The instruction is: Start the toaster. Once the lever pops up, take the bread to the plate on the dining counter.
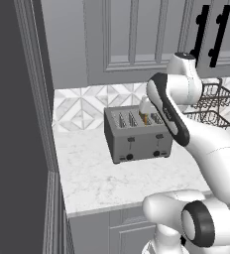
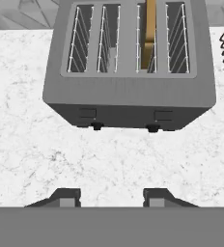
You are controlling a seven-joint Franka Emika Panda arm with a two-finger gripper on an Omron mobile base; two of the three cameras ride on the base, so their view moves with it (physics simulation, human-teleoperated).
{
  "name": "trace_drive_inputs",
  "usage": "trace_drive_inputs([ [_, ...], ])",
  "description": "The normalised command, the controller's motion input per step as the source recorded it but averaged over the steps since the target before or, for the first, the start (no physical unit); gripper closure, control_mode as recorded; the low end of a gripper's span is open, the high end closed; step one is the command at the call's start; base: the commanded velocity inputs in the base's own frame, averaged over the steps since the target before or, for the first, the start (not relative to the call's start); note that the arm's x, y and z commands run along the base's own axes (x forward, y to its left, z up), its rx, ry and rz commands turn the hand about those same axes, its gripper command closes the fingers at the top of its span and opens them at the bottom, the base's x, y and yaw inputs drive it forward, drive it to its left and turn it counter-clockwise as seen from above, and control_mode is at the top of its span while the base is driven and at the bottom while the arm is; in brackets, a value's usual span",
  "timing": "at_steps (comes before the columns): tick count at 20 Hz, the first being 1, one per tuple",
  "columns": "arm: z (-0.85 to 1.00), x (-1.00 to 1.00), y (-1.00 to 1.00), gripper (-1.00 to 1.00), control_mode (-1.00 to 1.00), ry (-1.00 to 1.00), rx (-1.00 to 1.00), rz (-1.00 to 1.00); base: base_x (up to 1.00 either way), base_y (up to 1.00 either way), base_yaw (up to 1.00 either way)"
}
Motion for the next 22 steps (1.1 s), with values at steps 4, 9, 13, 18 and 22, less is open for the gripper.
trace_drive_inputs([
  [4, -0.09, -0.15, -0.03, -1.0, -1.0, 0.0, 0.05, -0.04, 0.0, 0.0, 0.0],
  [9, -0.31, -0.54, -0.14, -1.0, -1.0, -0.05, 0.12, -0.25, 0.0, 0.0, 0.0],
  [13, -0.56, -0.37, -0.34, -1.0, -1.0, -0.06, 0.45, -0.35, 0.0, 0.0, 0.0],
  [18, -0.45, -0.12, -0.34, -1.0, -1.0, -0.02, 0.25, -0.32, 0.0, 0.0, 0.0],
  [22, -0.32, 0.09, -0.2, -1.0, -1.0, 0.0, 0.0, -0.17, 0.0, 0.0, 0.0],
])
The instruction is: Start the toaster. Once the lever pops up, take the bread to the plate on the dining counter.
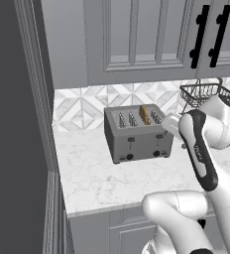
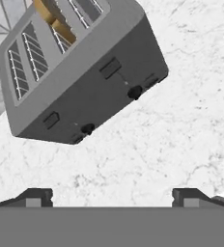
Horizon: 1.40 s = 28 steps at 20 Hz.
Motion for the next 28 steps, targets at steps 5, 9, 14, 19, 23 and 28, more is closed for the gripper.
trace_drive_inputs([
  [5, -0.31, 0.24, -0.23, -1.0, -1.0, 0.0, 0.06, -0.13, 0.0, 0.0, 0.0],
  [9, -0.23, 0.44, -0.24, -1.0, -1.0, 0.02, 0.15, -0.1, 0.0, 0.0, 0.0],
  [14, -0.19, 0.52, -0.16, -1.0, -1.0, 0.04, 0.17, -0.03, 0.0, 0.0, 0.0],
  [19, -0.26, 0.55, -0.03, -1.0, -1.0, 0.06, 0.09, -0.03, 0.0, 0.0, 0.0],
  [23, -0.24, 0.51, 0.0, -1.0, -1.0, 0.06, 0.0, -0.06, 0.0, 0.0, 0.0],
  [28, -0.19, 0.3, 0.0, -1.0, -1.0, 0.02, 0.0, -0.08, 0.0, 0.0, 0.0],
])
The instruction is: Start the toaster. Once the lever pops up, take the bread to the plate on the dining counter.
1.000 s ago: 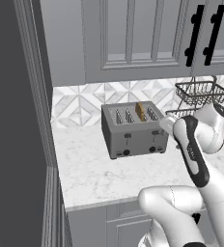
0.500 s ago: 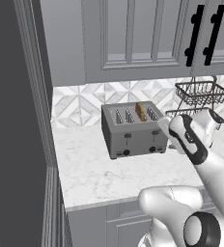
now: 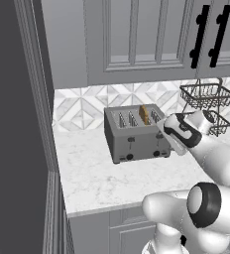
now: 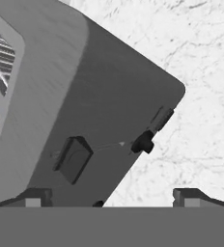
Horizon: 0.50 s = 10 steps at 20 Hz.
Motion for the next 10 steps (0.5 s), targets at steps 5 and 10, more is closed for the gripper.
trace_drive_inputs([
  [5, -0.26, 0.08, 0.0, -1.0, -1.0, 0.0, 0.0, -0.08, 0.0, 0.0, 0.0],
  [10, -0.3, 0.02, 0.0, -1.0, -1.0, 0.0, 0.0, -0.08, 0.0, 0.0, 0.0],
])
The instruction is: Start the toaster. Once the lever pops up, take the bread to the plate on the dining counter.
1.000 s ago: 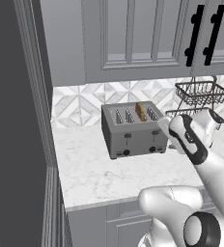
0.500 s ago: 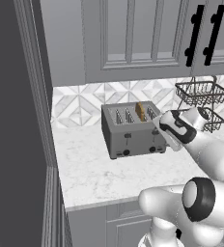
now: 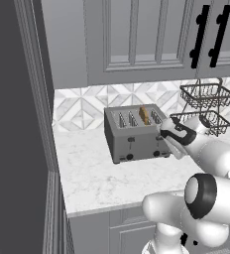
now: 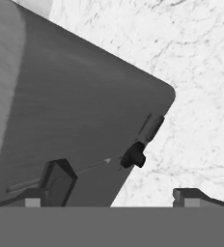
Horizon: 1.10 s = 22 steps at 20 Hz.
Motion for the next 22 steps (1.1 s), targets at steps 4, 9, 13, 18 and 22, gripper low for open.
trace_drive_inputs([
  [4, -0.31, 0.09, 0.0, -1.0, -1.0, 0.0, 0.0, -0.06, 0.0, 0.0, 0.0],
  [9, -0.33, 0.14, 0.0, -1.0, -1.0, 0.0, 0.0, -0.03, 0.0, 0.0, 0.0],
  [13, -0.66, 0.0, 0.0, -1.0, -1.0, 0.05, 0.0, 0.02, 0.0, 0.0, 0.0],
  [18, -0.94, -0.01, 0.0, -1.0, -1.0, 0.06, -0.03, 0.17, 0.0, 0.0, 0.0],
  [22, -1.0, -0.01, 0.0, -1.0, -1.0, 0.08, -0.1, 0.25, 0.0, 0.0, 0.0],
])
